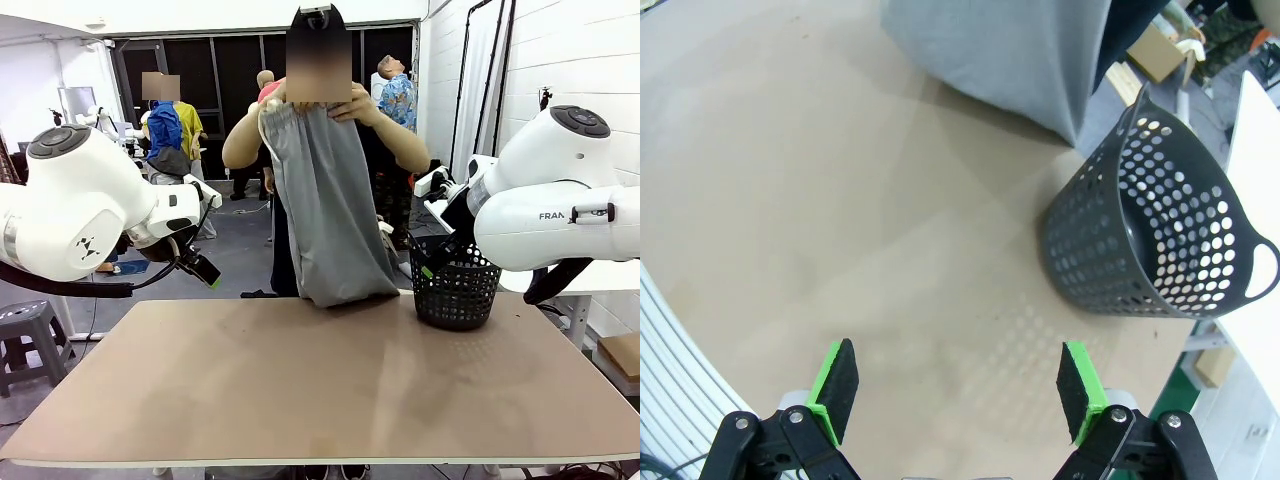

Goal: Fold the training pants.
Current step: Grab both ends of the Training pants handed by a person.

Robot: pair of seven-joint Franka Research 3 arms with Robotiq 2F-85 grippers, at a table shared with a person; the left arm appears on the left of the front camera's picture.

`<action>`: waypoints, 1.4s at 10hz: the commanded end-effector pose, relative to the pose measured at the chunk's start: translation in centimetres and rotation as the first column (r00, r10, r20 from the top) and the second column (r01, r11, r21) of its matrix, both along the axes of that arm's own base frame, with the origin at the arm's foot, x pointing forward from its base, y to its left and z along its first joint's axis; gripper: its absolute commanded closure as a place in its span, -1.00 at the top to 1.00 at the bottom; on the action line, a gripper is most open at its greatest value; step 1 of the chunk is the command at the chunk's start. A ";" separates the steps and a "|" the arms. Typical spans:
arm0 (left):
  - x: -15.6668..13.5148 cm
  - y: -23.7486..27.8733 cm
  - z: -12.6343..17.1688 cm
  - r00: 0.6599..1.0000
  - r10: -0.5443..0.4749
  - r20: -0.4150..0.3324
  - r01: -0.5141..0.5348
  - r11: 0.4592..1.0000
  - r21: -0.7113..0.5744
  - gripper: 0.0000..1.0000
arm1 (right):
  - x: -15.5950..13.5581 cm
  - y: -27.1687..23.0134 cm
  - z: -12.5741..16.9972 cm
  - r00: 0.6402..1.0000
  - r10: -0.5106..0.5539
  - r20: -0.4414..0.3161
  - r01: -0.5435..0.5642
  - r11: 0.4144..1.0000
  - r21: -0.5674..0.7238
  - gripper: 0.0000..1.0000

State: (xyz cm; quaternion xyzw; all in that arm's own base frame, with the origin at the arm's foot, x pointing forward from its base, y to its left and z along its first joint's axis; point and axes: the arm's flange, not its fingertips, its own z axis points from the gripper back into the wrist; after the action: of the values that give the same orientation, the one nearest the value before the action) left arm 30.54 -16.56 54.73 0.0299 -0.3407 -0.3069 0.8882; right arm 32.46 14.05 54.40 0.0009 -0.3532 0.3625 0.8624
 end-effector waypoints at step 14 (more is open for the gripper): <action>0.1 0.1 0.1 1.000 -0.003 0.007 0.003 1.000 0.006 1.00 | 0.0 0.0 0.0 1.000 0.001 0.000 -0.001 1.000 -0.001 1.00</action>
State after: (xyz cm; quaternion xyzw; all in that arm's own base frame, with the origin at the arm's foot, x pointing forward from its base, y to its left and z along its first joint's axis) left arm 30.54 -16.56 54.73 0.0299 -0.3407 -0.3069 0.8882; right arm 32.46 14.05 54.40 0.0009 -0.3532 0.3625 0.8624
